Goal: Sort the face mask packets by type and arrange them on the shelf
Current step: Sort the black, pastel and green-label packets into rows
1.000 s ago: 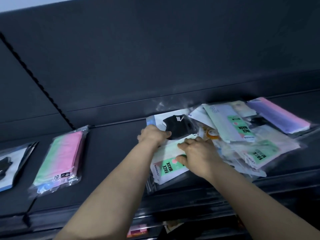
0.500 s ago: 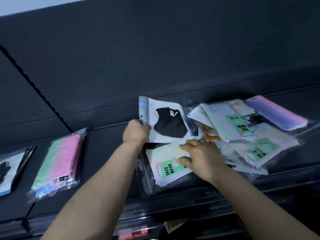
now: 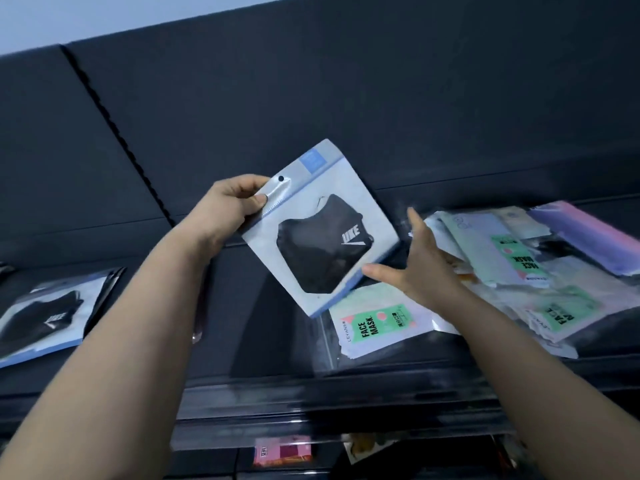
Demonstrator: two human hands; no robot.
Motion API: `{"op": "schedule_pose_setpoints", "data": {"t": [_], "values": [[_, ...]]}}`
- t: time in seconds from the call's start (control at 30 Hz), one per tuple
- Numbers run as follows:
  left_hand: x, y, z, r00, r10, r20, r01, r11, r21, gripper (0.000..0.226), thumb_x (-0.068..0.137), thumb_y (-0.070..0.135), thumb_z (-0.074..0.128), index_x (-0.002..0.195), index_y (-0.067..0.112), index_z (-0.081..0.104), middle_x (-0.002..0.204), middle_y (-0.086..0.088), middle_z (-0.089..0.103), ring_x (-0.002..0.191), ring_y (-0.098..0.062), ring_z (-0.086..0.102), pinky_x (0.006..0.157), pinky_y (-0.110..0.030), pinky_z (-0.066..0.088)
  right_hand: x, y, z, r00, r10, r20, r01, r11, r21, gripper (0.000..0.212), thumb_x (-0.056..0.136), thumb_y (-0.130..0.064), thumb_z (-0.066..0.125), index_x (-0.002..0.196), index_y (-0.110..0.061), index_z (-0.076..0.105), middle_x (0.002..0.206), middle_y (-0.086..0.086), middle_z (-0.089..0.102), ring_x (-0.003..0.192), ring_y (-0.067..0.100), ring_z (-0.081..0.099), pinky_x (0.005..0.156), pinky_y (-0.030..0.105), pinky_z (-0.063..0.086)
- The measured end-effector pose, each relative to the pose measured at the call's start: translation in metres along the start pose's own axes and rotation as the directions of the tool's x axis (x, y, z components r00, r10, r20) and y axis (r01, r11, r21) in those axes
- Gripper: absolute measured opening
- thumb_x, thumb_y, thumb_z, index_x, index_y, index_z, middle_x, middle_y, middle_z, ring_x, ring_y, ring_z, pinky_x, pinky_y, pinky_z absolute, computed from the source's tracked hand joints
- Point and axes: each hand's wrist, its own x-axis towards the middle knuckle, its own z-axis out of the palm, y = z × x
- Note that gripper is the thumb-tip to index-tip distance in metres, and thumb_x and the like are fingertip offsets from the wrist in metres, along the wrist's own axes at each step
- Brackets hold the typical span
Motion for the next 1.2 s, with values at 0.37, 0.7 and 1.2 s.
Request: {"op": "schedule_pose_setpoints", "data": {"t": [0.37,0.7,1.2], "values": [[-0.017,-0.034,0.059,0.888,-0.458,0.047,0.431,0.792,-0.433,0.083,0.072,0.023,0.083,0.140,-0.002,0.040,0.115,-0.017,0.068,0.089,-0.027,0.067,0.071,-0.040,0.056,-0.007,-0.013,0.027,0.945,0.322,-0.055,-0.204,0.713,0.670,0.026,0.084,-0.026,0.070,0.106,-0.017,0.063,0.100,0.001,0.072,0.089,0.018,0.069,0.063,0.030,0.056],[-0.031,-0.069,0.009,0.799,-0.243,-0.550,0.245,0.967,-0.073,0.036,0.086,0.001,0.061,0.118,0.009,0.050,0.107,-0.006,0.062,0.094,-0.023,0.059,0.085,-0.031,0.048,-0.018,0.005,0.031,1.000,0.007,0.020,0.005,0.839,-0.544,0.024,0.092,-0.027,0.051,0.112,-0.035,0.062,0.120,-0.009,0.063,0.112,0.013,0.055,0.081,0.026,0.042],[-0.008,-0.071,-0.010,0.855,-0.256,-0.451,0.163,0.958,-0.234,0.032,0.089,-0.001,0.058,0.113,0.019,0.049,0.104,0.001,0.063,0.093,-0.018,0.060,0.081,-0.026,0.045,0.001,-0.009,0.050,0.832,0.246,0.497,0.097,0.818,-0.567,0.054,0.089,-0.008,0.043,0.112,-0.054,0.058,0.156,-0.009,0.025,0.145,0.023,0.016,0.118,0.038,0.017]]}}
